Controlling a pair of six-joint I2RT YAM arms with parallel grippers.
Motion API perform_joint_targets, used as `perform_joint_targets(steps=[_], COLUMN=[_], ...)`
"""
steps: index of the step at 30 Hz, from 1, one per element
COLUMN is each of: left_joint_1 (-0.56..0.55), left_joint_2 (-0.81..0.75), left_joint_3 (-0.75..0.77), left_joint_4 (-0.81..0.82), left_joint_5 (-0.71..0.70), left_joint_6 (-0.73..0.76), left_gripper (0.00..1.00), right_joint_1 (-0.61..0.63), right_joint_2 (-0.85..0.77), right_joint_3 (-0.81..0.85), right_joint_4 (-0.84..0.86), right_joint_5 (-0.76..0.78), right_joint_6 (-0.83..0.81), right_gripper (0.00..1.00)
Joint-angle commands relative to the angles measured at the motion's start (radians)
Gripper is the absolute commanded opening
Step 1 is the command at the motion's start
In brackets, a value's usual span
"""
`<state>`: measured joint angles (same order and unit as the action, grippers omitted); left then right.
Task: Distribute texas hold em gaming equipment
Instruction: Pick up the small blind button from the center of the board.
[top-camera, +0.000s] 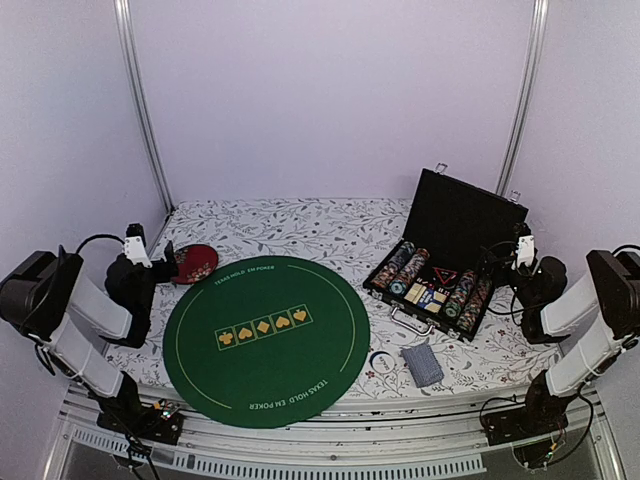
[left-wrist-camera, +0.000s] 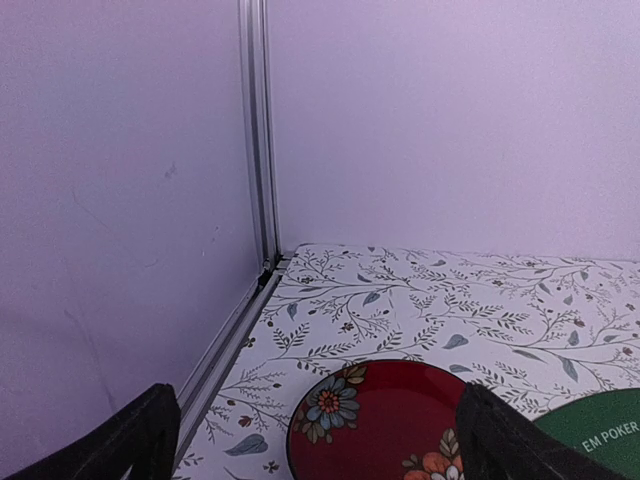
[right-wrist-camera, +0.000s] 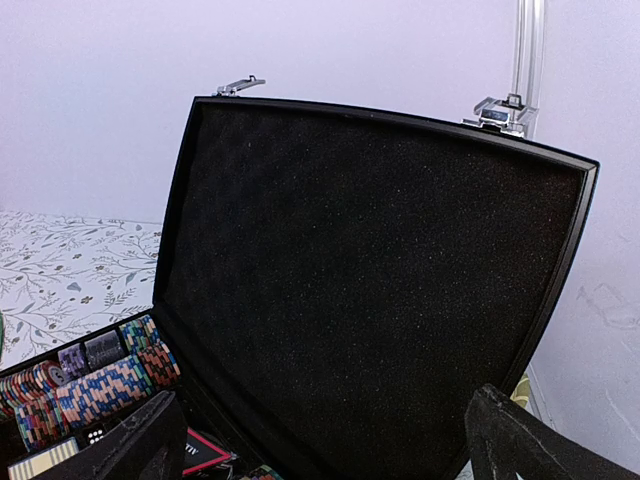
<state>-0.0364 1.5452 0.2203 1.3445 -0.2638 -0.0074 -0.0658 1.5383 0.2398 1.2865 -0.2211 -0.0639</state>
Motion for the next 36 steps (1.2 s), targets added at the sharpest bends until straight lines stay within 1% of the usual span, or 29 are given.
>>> perform_joint_targets(steps=[1,4,6,9,11,13,14,16,18,19,21,22,23,24,26,27,28,29,30,33,36], left_joint_1=[0.000,0.000,0.000,0.003,0.001,-0.003,-0.006,-0.016,-0.052,-0.084,-0.171,-0.223,-0.272,-0.323,-0.412,-0.452,-0.494,-0.525,-0.553,-0.614,-0.644], left_joint_2=[0.012,0.006,-0.048,-0.187,-0.266,-0.352,-0.392,-0.452,-0.475,-0.478,-0.471,-0.463,-0.453,-0.442,-0.420,-0.407,-0.400,-0.393,-0.387,-0.378,-0.376], left_joint_3=[0.013,0.013,0.017,0.069,0.104,0.160,0.206,0.306,0.394,0.435,0.517,0.553,0.585,0.621,0.666,0.684,0.698,0.712,0.722,0.739,0.736], left_joint_4=[-0.007,-0.007,-0.047,-0.260,-0.354,-0.500,-0.602,-0.790,-0.928,-0.991,-1.112,-1.168,-1.223,-1.272,-1.356,-1.394,-1.429,-1.461,-1.495,-1.552,-1.575], left_joint_5=[-0.005,0.000,-0.025,-0.144,-0.195,-0.193,-0.171,-0.082,0.014,0.063,0.087,0.085,0.087,0.093,0.105,0.109,0.117,0.123,0.125,0.130,0.136], left_joint_6=[0.011,0.014,0.005,-0.051,-0.071,-0.105,-0.143,-0.210,-0.243,-0.246,-0.239,-0.234,-0.231,-0.228,-0.230,-0.237,-0.242,-0.249,-0.255,-0.276,-0.302], left_gripper=[0.98,0.98,0.98,0.98,0.98,0.98,0.98,0.98,0.98,0.98,0.98,0.98,0.98,0.98,0.98,0.98,0.98,0.98,0.98,0.98,0.98], right_joint_1=[0.002,0.002,0.002,0.001,0.002,0.001,0.002,0.001,0.002,0.002,0.013,0.037,0.092,0.146,0.290,0.372,0.444,0.497,0.546,0.671,0.817], right_joint_2=[0.003,0.002,0.003,-0.005,-0.061,-0.143,-0.181,-0.242,-0.269,-0.270,-0.266,-0.269,-0.275,-0.282,-0.275,-0.262,-0.244,-0.223,-0.201,-0.143,-0.069], right_joint_3=[0.007,0.007,0.009,0.016,0.051,0.133,0.184,0.304,0.446,0.506,0.585,0.614,0.641,0.673,0.749,0.787,0.820,0.847,0.868,0.882,0.873], right_joint_4=[0.004,0.005,0.001,-0.011,-0.131,-0.341,-0.457,-0.658,-0.834,-0.917,-1.025,-1.078,-1.139,-1.226,-1.425,-1.530,-1.617,-1.735,-1.810,-1.966,-2.041], right_joint_5=[0.000,0.000,-0.001,0.027,0.069,0.094,0.088,-0.035,-0.226,-0.340,-0.547,-0.595,-0.597,-0.565,-0.415,-0.330,-0.249,-0.199,-0.149,-0.060,0.013], right_joint_6=[0.009,0.009,0.009,0.013,0.032,0.043,0.051,0.083,0.120,0.134,0.180,0.203,0.205,0.189,0.116,0.052,0.009,-0.011,-0.023,0.018,0.087], right_gripper=[0.99,0.99,0.99,0.99,0.99,0.99,0.99,0.99,0.99,0.99,0.99,0.99,1.00,1.00,1.00,0.99,0.98,0.97,0.94,0.87,0.86])
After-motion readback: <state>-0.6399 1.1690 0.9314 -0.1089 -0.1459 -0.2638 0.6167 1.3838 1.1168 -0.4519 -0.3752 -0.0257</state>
